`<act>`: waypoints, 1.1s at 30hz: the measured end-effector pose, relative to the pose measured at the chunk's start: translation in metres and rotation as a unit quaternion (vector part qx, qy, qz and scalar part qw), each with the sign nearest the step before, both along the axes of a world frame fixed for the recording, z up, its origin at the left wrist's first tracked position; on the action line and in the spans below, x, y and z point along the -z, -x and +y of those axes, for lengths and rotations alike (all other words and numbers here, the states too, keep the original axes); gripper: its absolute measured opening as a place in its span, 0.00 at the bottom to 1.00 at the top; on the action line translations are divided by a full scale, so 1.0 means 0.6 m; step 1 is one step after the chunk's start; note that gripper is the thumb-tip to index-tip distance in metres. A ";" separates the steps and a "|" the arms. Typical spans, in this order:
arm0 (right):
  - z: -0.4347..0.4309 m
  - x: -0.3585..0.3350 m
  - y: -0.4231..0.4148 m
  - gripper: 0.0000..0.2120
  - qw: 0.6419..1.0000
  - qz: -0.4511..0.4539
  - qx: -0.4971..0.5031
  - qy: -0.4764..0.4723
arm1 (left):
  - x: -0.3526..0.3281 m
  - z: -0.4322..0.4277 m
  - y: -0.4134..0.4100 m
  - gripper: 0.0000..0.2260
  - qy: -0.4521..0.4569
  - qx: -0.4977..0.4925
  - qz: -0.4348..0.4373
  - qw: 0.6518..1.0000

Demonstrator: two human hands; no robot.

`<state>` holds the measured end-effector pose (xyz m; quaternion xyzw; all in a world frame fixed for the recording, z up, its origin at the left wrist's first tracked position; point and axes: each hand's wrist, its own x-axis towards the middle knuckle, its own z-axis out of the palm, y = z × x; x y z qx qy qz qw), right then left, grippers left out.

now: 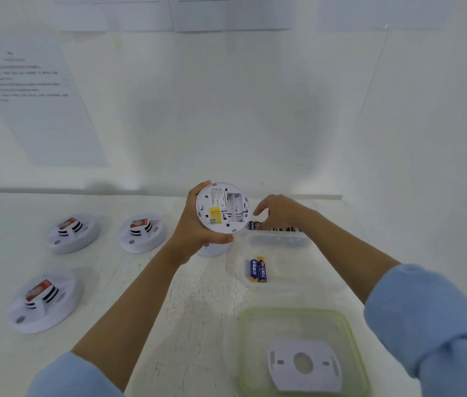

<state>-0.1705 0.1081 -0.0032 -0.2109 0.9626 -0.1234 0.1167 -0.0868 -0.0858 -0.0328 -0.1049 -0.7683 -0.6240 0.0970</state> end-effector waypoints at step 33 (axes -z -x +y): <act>0.014 -0.063 -0.082 0.18 0.972 0.045 -0.078 0.216 | -0.004 0.037 0.002 0.46 -0.044 0.081 -0.025 0.995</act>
